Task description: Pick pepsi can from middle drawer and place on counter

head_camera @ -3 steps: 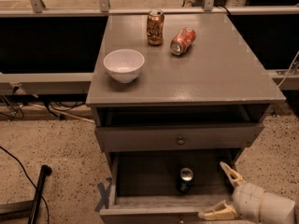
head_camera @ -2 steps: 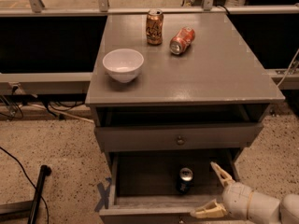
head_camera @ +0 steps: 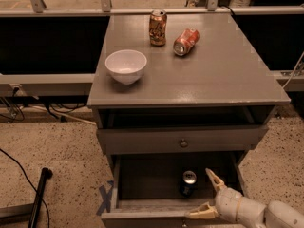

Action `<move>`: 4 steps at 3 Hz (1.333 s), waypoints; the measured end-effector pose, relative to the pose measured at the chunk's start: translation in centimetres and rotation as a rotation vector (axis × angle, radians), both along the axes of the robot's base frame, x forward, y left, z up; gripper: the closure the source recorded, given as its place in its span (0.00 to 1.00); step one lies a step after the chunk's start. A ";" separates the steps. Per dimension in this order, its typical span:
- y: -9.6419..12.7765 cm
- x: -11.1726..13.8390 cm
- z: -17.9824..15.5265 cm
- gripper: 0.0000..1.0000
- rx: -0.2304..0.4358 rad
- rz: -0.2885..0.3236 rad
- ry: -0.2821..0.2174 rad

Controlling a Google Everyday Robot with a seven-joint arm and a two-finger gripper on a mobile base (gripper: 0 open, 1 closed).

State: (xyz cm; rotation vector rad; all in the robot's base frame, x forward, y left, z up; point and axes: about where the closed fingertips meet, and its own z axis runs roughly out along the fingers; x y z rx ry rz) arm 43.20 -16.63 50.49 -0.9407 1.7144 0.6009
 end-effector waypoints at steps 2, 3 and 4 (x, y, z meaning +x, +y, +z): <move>1.9 2.9 -3.2 0.00 0.033 -0.022 0.009; 2.2 4.8 -3.7 0.00 0.025 -0.053 0.004; 2.3 6.4 -4.9 0.00 -0.003 -0.083 -0.002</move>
Offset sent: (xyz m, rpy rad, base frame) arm 0.0445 0.0225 -0.0444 0.0354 0.0122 -0.0510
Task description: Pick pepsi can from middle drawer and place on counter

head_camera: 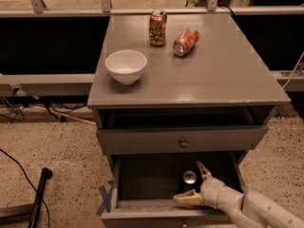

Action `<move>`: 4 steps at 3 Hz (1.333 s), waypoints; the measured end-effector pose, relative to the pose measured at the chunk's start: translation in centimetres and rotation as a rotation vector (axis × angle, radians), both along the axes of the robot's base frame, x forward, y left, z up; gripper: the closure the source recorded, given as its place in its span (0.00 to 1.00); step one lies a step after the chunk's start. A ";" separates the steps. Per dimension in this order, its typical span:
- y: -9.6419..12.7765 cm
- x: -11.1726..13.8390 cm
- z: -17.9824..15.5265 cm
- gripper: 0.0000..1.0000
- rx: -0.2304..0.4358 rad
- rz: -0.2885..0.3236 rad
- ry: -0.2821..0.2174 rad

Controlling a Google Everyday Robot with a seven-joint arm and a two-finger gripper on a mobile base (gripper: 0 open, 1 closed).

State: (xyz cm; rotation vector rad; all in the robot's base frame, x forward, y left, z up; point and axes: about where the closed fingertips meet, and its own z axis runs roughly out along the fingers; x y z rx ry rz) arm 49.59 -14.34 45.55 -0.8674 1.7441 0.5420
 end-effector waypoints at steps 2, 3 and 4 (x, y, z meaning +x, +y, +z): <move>-0.2 1.3 -2.3 0.41 -0.035 -0.026 0.026; -0.7 1.3 -1.9 0.64 0.011 -0.030 0.025; -3.4 -0.1 4.1 0.95 0.106 0.015 -0.025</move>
Offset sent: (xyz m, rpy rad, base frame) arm 0.0144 -0.0062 -0.0355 -0.0518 0.0433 -0.0382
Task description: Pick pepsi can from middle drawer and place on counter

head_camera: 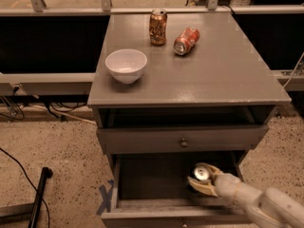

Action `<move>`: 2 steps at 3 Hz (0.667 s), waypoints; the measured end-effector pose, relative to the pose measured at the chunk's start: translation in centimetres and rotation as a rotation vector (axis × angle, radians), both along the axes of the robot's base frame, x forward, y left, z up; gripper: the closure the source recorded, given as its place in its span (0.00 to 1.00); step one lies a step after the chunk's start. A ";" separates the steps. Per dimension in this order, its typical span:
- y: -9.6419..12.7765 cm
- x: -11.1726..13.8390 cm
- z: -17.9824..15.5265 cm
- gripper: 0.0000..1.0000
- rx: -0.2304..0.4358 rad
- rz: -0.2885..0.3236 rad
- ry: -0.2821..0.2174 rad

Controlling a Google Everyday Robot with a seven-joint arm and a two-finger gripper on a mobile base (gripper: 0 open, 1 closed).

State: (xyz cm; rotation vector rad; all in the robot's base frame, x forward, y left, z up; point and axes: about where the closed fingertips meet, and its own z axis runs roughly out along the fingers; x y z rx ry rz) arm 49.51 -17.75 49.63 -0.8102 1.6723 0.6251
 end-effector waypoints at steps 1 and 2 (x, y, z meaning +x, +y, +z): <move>-3.8 -0.9 7.1 1.00 0.003 0.050 -0.083; -6.8 -1.5 14.5 1.00 -0.025 0.125 -0.166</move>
Offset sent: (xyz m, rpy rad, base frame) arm -0.0599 -0.0877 0.2683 0.0262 -0.3119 0.3780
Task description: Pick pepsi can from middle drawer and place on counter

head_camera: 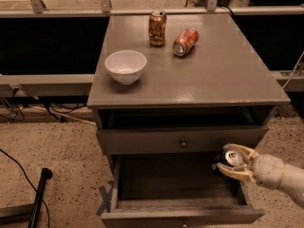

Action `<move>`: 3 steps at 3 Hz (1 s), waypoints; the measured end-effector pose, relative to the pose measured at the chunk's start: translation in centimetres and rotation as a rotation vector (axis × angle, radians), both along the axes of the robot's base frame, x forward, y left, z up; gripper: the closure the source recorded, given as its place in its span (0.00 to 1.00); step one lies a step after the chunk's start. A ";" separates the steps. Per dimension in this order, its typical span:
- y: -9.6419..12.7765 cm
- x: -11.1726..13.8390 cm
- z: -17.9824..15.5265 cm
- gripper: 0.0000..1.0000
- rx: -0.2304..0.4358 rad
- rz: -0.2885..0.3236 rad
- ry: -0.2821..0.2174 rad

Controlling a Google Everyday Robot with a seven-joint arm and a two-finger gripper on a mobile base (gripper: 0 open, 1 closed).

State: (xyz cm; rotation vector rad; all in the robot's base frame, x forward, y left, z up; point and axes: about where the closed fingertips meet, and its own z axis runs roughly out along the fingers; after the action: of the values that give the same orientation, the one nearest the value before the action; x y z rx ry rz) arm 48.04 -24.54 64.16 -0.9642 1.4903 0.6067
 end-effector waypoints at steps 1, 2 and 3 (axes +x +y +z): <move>0.8 -1.3 1.8 1.00 0.029 0.075 -0.024; 0.9 -1.3 1.7 1.00 0.030 0.074 -0.022; 1.1 -1.7 4.0 1.00 -0.016 0.136 -0.013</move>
Offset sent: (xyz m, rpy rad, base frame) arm -0.0128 0.0088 0.0180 0.0300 -0.0235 0.0755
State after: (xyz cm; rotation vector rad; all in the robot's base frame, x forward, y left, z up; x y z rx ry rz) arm 46.33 -23.42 68.20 -1.0862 1.4279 0.6855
